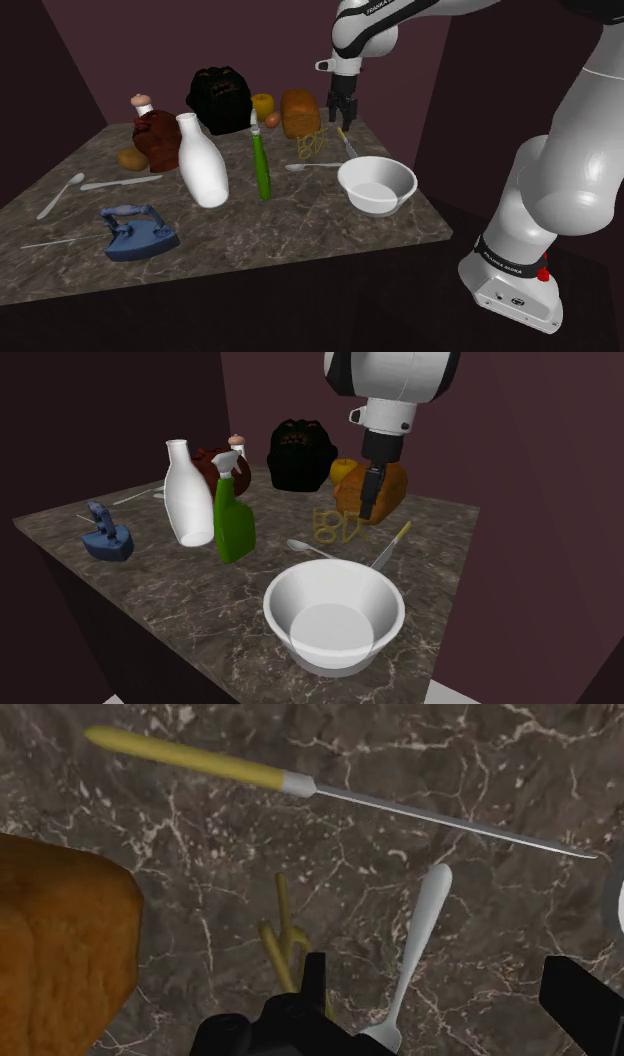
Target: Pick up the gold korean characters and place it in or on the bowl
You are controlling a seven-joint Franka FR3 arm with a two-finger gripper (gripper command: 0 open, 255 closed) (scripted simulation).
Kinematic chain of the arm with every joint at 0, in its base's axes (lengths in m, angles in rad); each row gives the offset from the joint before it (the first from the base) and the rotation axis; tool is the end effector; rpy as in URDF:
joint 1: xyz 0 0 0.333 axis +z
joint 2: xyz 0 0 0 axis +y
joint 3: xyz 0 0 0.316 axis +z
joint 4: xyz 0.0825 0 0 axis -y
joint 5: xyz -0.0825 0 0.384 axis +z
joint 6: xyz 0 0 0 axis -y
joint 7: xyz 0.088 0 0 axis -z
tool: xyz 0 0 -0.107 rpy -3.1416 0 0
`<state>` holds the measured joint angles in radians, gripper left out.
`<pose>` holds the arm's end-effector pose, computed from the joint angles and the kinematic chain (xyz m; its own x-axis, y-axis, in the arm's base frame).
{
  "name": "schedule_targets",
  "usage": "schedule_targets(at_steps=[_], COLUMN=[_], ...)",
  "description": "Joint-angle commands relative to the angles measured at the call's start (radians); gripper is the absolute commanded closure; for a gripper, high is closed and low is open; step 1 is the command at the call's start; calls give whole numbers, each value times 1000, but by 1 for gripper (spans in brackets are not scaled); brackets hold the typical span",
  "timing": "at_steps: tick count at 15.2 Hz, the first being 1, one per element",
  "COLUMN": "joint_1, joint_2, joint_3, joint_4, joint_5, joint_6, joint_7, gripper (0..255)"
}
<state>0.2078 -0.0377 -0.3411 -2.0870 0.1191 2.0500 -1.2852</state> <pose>0.5338 -0.0663 0.4406 0.4552 0.8833 0.1117 0.8902 -0.4540 -0.0381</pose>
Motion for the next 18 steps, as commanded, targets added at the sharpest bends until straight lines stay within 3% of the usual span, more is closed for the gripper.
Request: schedule_targets(at_steps=[1,6,13,18], joint_1=[5,2,3,3], joint_2=[72,223,266,270], joint_3=[-1,28,39,40], joint_4=[59,197,157,154], joint_5=[37,113,137,140], joint_6=[19,45,125,132], joint_7=[-107,-304,-320,-322], gripper=[0,0,0,0])
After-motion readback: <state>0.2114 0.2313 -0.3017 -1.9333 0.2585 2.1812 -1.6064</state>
